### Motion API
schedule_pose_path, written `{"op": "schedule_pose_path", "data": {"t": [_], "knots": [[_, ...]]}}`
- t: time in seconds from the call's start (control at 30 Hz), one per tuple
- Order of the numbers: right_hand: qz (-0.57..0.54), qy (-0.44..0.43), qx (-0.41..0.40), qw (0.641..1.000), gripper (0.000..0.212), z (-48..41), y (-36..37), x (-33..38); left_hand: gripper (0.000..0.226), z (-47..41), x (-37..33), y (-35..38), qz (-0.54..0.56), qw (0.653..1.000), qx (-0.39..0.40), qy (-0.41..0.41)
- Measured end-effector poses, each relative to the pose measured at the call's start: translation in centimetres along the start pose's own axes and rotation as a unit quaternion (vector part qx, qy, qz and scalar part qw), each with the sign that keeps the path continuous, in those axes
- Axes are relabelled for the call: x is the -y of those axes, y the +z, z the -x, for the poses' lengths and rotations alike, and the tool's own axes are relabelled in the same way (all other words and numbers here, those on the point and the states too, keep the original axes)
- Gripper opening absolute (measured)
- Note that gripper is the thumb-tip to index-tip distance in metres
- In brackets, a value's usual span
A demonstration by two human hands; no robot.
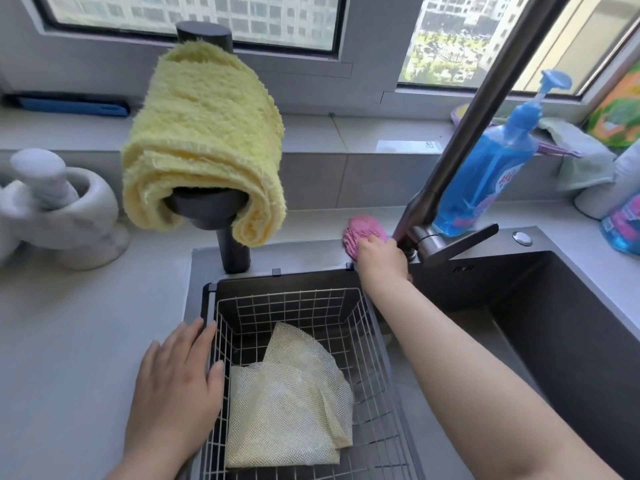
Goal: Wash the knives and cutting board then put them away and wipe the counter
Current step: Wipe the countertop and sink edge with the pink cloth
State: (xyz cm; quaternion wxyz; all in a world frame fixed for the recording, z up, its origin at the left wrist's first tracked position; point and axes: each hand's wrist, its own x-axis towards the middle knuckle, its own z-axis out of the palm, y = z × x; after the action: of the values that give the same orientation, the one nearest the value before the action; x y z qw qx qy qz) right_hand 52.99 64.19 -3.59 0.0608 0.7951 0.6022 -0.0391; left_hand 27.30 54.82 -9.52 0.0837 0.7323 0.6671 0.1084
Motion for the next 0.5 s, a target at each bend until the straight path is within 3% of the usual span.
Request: {"op": "schedule_pose_path", "data": {"t": [0.17,0.3,0.43,0.5], "knots": [[-0.035,-0.004,-0.041,0.999,0.035,0.5,1.1,-0.9,0.063,-0.1,0.2,0.1,-0.007,1.000,0.002,0.010],[-0.045,-0.044,-0.073,0.995,0.049,2.8,2.4,-3.8,0.060,0.0,0.2,0.2,-0.010,1.000,-0.014,0.014],[-0.157,0.030,-0.044,0.986,0.043,1.4,0.9,-2.0,0.057,-0.1,0.1,0.1,-0.028,0.999,-0.016,0.023],[-0.196,0.026,-0.018,0.980,0.044,-0.2,-0.4,-0.5,0.061,-0.1,0.0,0.1,-0.017,1.000,0.001,0.015]]}}
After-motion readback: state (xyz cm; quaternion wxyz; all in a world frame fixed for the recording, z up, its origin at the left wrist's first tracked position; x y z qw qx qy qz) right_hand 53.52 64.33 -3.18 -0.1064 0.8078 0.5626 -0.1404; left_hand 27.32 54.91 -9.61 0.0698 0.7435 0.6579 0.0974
